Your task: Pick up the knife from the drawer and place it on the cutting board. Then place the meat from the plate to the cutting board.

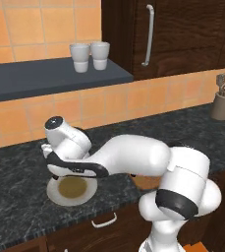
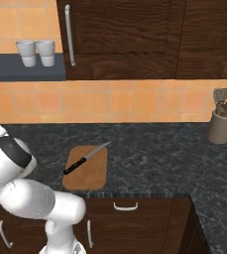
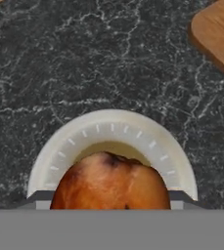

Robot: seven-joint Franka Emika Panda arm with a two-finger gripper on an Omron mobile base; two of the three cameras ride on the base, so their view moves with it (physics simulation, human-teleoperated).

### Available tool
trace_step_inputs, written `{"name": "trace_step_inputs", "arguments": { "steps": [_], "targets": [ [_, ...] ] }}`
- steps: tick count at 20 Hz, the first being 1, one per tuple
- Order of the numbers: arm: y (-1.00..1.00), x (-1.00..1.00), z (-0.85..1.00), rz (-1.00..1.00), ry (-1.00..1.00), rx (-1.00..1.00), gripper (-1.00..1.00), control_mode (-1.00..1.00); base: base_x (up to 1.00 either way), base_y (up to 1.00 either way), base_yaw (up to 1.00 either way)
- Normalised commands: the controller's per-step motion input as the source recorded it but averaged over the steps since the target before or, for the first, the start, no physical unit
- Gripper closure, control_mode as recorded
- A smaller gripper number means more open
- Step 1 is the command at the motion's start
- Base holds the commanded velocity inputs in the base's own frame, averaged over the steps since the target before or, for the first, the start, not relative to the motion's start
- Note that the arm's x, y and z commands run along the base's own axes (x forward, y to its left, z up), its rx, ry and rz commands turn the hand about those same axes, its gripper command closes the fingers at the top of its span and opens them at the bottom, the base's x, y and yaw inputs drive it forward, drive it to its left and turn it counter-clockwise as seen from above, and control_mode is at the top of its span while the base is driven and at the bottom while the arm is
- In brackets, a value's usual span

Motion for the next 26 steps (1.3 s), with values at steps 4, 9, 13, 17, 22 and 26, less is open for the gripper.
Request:
{"name": "trace_step_inputs", "arguments": {
  "steps": [4, 9, 13, 17, 22, 26],
  "targets": [
    [-1.0, 0.0, 0.08, -0.19, 0.06, 0.0, 1.0, -1.0, 0.0, 0.0, 0.0],
    [-1.0, 0.0, -0.18, -0.16, 0.02, 0.0, 1.0, -1.0, 0.0, 0.0, 0.0],
    [-1.0, 0.13, -0.01, -0.13, 0.0, 0.0, 1.0, -1.0, 0.0, 0.0, 0.0],
    [-1.0, 0.18, 0.0, -0.11, 0.03, 0.0, 1.0, -1.0, 0.0, 0.0, 0.0],
    [-1.0, 0.17, 0.0, -0.08, 0.06, 0.0, 1.0, -1.0, 0.0, 0.0, 0.0],
    [-1.0, 0.25, 0.0, -0.04, 0.07, 0.0, 1.0, -1.0, 0.0, 0.0, 0.0]
  ]
}}
